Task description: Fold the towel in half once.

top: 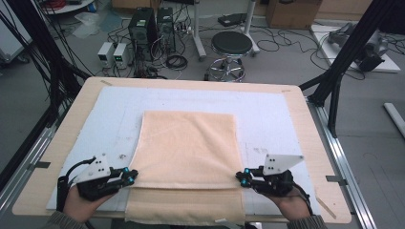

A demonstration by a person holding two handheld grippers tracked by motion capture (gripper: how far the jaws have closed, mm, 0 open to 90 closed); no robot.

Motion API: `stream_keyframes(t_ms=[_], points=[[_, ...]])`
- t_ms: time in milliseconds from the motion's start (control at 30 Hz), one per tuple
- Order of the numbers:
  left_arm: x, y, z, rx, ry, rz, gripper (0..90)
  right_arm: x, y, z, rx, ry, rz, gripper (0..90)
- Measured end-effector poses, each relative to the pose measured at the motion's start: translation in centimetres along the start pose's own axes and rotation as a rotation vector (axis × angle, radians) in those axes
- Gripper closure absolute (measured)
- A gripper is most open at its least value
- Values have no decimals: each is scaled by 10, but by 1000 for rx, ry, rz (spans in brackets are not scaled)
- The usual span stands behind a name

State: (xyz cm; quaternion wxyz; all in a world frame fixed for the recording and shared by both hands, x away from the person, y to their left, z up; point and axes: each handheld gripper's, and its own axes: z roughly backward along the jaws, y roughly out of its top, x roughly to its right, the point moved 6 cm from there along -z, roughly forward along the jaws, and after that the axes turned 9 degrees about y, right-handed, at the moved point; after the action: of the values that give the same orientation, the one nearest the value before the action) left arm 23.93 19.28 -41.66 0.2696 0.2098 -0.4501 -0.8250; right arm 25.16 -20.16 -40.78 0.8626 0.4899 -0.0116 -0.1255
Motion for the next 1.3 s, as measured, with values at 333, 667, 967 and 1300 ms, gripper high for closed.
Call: stream_keyframes(t_ms=[333,667,967,1300], points=[[37,-20,25,-51,-68,-11,848,-59,-13,5,-29,84,34,852],[25,-20,18,-28,-31,11,668,-46,-18,3,-5,70,-15,614],[0,-3,-6,17,16,21,596,-1,-8,-3,9,-33,-35,528],[-38,11,-32,43,91,87,538,61,-2,-17,10,-124,-104,466]])
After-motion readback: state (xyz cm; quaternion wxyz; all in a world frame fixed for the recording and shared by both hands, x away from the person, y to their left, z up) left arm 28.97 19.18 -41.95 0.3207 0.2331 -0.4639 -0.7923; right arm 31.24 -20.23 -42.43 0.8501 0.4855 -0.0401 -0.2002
